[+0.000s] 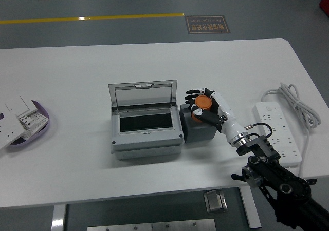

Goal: Pick up the cylinder from the cube,place it in the box,flap close box

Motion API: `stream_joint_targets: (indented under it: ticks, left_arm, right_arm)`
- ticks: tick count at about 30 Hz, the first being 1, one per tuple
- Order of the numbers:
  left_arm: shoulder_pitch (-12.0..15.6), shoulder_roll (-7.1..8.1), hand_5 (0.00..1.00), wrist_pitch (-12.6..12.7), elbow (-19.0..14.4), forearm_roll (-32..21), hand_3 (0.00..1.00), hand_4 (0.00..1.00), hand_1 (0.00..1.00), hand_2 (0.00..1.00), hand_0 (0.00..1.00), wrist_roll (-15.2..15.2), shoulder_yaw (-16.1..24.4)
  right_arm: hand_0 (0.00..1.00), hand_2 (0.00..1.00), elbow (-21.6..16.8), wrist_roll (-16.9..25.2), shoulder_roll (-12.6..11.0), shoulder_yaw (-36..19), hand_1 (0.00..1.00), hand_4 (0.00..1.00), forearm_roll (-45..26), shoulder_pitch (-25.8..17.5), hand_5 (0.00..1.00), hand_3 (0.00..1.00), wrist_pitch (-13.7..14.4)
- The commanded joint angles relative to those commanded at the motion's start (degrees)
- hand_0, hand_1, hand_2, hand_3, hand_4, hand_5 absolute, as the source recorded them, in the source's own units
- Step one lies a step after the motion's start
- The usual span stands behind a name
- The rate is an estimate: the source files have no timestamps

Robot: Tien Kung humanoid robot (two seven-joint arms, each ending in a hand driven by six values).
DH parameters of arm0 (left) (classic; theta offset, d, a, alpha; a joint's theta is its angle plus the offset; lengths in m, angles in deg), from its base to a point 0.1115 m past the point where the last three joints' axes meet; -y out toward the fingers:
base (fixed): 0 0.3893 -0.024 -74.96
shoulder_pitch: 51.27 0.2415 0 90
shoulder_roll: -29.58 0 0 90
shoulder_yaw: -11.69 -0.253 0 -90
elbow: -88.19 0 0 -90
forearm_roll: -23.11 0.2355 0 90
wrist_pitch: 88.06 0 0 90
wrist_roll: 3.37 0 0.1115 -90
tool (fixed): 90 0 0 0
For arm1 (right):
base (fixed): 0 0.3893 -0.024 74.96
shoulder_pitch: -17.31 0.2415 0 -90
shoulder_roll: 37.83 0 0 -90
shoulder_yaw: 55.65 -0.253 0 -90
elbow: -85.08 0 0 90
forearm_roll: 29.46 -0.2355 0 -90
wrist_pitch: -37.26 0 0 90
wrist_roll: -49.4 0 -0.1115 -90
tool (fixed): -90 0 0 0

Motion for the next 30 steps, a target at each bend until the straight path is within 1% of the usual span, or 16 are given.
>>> stream_joint_targets:
  ticks: [10, 11, 16, 17, 22, 23, 24, 27, 30]
  left_arm:
    - [0.29, -0.18, 0.213, 0.03, 0.04, -0.23, 0.672, 0.696, 0.626, 0.593, 0.622, 0.08, -0.12]
    - [0.27, -0.2, 0.212, 0.04, 0.06, -0.29, 0.668, 0.696, 0.626, 0.593, 0.622, 0.14, -0.12]
    - [0.34, -0.31, 0.212, 0.1, 0.12, -0.56, 0.668, 0.696, 0.626, 0.593, 0.622, 0.33, -0.21]
    - [0.36, -0.32, 0.209, 0.11, 0.11, -0.52, 0.666, 0.695, 0.626, 0.593, 0.621, 0.32, -0.14]
    - [0.37, -0.29, 0.209, 0.17, 0.13, -0.41, 0.666, 0.695, 0.626, 0.593, 0.621, 0.5, 0.09]
    - [0.38, -0.3, 0.209, 0.19, 0.14, -0.37, 0.666, 0.695, 0.626, 0.593, 0.621, 0.56, 0.17]
    - [0.4, -0.34, 0.209, 0.19, 0.15, -0.41, 0.666, 0.695, 0.626, 0.593, 0.621, 0.63, 0.16]
    - [0.45, -0.46, 0.209, 0.21, 0.18, -0.47, 0.666, 0.695, 0.626, 0.593, 0.621, 0.77, 0.19]
    - [0.6, -0.51, 0.209, 0.24, 0.16, -0.52, 0.665, 0.694, 0.625, 0.594, 0.621, 0.79, 0.23]
  right_arm:
    - [0.456, 0.568, -0.7, -0.51, 0.16, 0.41, 0.575, 0.393, -0.12, -0.05, 0.002, 0.612, 0.28]
    - [0.441, 0.528, -0.78, -0.6, 0.14, 0.51, 0.541, 0.264, -0.1, -0.04, 0.002, 0.557, 0.33]
    - [0.441, 0.528, -1.05, -0.42, 0.2, 0.73, 0.541, 0.264, -0.28, 0.07, 0.002, 0.557, 0.66]
    - [0.332, 0.444, -1.1, -0.27, 0.24, 0.74, 0.433, 0.069, -0.33, 0.16, 0.002, 0.441, 0.78]
    - [0.332, 0.444, -1.57, 0.25, 0.3, 0.74, 0.433, 0.069, 0.1, 0.44, 0.002, 0.441, 1.32]
    - [0.295, 0.374, -1.8, 0.39, 0.28, 0.74, 0.368, 0.002, 0.26, 0.45, 0.002, 0.383, 1.47]
    - [0.295, 0.374, -2.23, 0.55, 0.23, 0.73, 0.368, 0.002, 0.49, 0.4, 0.002, 0.383, 1.69]
    - [0.295, 0.374, -4.25, 0.66, -0.05, 0.53, 0.368, 0.002, 1.92, 0.01, 0.002, 0.383, 2.53]
    - [0.316, 0.359, -7.76, -0.16, -0.61, 0.69, 0.362, 0.002, 5.18, -0.76, 0.002, 0.37, 4.25]
